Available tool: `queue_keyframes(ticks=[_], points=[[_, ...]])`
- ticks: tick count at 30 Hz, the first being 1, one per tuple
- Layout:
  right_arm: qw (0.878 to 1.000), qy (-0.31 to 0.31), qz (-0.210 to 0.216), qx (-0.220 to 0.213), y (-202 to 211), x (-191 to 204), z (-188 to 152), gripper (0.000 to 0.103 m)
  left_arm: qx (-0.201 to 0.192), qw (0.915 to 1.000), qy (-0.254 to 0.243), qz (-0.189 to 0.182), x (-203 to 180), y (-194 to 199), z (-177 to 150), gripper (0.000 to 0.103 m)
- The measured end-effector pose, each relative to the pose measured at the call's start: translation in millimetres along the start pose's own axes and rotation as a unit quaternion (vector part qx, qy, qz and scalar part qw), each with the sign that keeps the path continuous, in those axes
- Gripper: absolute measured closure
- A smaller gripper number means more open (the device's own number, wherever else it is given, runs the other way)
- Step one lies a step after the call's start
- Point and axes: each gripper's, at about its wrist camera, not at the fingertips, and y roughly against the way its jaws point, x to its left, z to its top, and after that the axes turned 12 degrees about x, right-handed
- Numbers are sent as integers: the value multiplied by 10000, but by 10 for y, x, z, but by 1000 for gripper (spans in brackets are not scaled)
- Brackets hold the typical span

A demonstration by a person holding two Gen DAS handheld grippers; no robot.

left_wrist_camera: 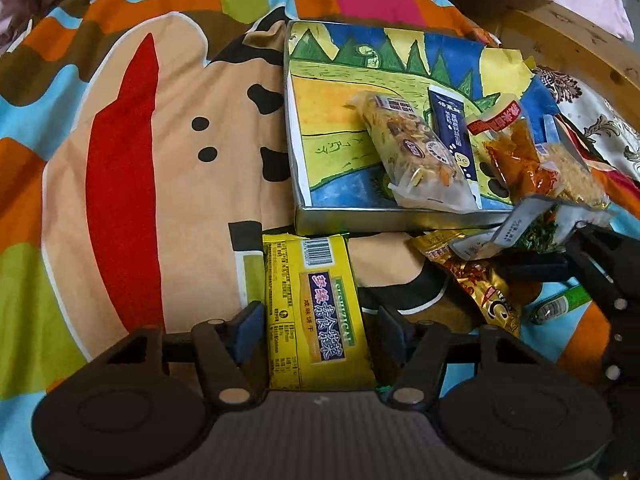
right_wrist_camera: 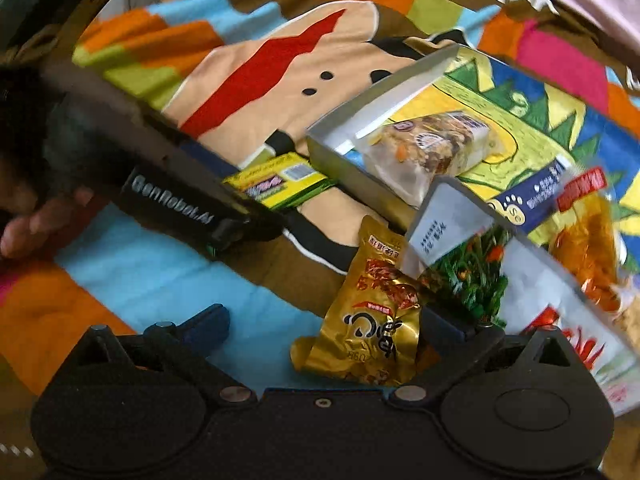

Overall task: Organize snacks
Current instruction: 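Close the right tool on the gold snack bag while the left holds the yellow bar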

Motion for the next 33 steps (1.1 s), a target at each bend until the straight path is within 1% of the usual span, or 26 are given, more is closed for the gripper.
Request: queue_keyframes(ticks=[1, 2, 4, 5, 7, 8, 10, 12, 15, 17, 18, 19, 23, 24, 25, 26, 28, 30, 33], points=[[10000, -33, 5, -51, 24, 6, -29, 13, 6, 10000, -4, 30, 2, 4, -4, 47], [9999, -89, 33, -70, 35, -2, -55, 18, 2, 10000, -17, 63, 3, 11, -14, 48], [9995, -238, 75, -205, 69, -25, -104, 25, 15, 10000, -57, 30, 1, 32, -39, 48], [9991, -320, 70, -267, 94, -41, -133, 33, 21, 10000, -63, 13, -3, 42, -56, 48], [9979, -502, 112, -389, 155, -82, -194, 42, 33, 10000, -78, -22, -27, 62, -79, 48], [9971, -601, 181, -432, 182, -102, -233, 50, 41, 9999, -87, -42, -39, 74, -99, 48], [9958, -697, 269, -534, 218, -113, -313, 50, 70, 9999, -79, -101, -61, 107, -151, 48], [9958, -644, 250, -595, 245, -74, -387, 50, 83, 9999, -74, -125, -82, 153, -231, 48], [9961, -534, 244, -655, 317, 4, -493, 51, 92, 9999, -67, -75, -121, 207, -343, 48], [9958, -520, 344, -665, 390, 43, -579, 52, 103, 9999, -23, -71, -148, 260, -423, 48], [9956, -529, 403, -667, 421, 58, -622, 53, 112, 9999, -5, -75, -157, 288, -458, 48], [9954, -530, 503, -625, 449, 80, -675, 58, 118, 9999, 12, -76, -172, 322, -506, 48], [9962, -313, 321, -752, 527, 187, -780, 57, 122, 9999, -117, 16, -257, 416, -685, 48], [9960, -329, 319, -773, 534, 182, -777, 56, 105, 9998, -168, 45, -281, 431, -724, 48], [9956, -386, 323, -794, 539, 166, -767, 49, 80, 9997, -220, 88, -306, 440, -756, 48], [9949, -455, 328, -841, 546, 144, -756, 38, 45, 9996, -259, 142, -326, 444, -777, 48], [9939, -537, 354, -895, 527, 92, -720, 30, 33, 9996, -208, 165, -334, 447, -775, 48], [9938, -578, 405, -862, 467, 35, -668, 30, 47, 9998, -125, 148, -325, 451, -761, 48], [9930, -734, 639, -676, 339, -43, -630, 29, 54, 9998, -71, 161, -307, 425, -737, 48]])
